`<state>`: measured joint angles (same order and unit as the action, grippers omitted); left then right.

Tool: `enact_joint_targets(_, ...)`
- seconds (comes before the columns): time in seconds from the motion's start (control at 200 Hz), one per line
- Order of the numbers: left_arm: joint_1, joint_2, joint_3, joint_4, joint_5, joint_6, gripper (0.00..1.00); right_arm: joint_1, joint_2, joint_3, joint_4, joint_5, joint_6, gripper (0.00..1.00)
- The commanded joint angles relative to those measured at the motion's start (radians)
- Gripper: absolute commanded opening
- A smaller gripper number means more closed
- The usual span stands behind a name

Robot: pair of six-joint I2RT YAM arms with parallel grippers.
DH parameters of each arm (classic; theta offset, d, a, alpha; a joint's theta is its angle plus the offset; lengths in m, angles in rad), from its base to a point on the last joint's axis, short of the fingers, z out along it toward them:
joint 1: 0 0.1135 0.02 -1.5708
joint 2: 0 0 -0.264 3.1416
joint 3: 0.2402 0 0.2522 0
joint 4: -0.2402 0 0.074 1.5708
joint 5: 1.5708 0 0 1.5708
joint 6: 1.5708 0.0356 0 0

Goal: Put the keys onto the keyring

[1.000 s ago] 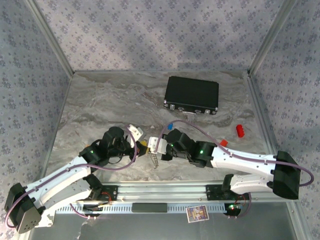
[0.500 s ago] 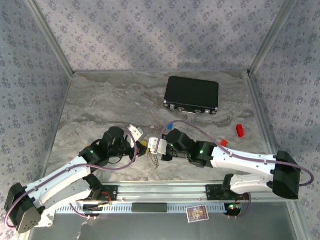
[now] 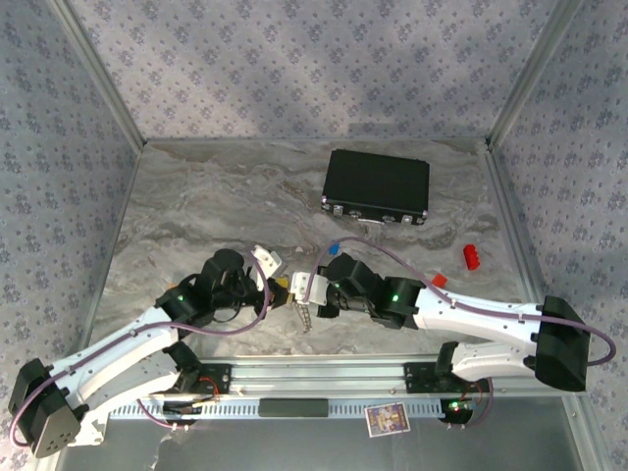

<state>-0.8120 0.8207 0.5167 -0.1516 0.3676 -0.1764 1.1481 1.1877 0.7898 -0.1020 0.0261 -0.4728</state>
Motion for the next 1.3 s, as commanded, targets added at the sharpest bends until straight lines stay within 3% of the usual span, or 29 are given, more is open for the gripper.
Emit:
enact_joint_targets(0.0,-0.006,-0.022,0.020,0.088,0.020,0.020,0.00,0.006,0.002,0.011,-0.019,-0.044,-0.015,0.00)
enact_joint_targets(0.18,-0.010,-0.058,-0.008,0.151,0.016,0.072,0.00,-0.011,-0.017,-0.008,-0.026,-0.095,-0.004,0.00)
enact_joint_targets(0.405,-0.040,-0.032,0.009,0.122,0.026,0.178,0.00,-0.022,-0.036,0.004,-0.087,-0.125,0.027,0.31)
enact_joint_targets(0.595,-0.068,-0.034,-0.019,0.172,0.029,0.263,0.00,-0.098,-0.159,-0.029,-0.150,-0.203,0.100,0.42)
enact_joint_targets(0.795,-0.069,-0.051,-0.072,0.286,0.089,0.330,0.00,-0.261,-0.297,-0.141,-0.017,-0.438,0.219,0.40)
enact_joint_targets(0.899,-0.070,-0.058,-0.097,0.333,0.132,0.372,0.00,-0.271,-0.307,-0.190,0.101,-0.535,0.226,0.36)
enact_joint_targets(1.294,-0.073,-0.055,-0.101,0.341,0.156,0.400,0.00,-0.229,-0.198,-0.172,0.181,-0.565,0.213,0.27)
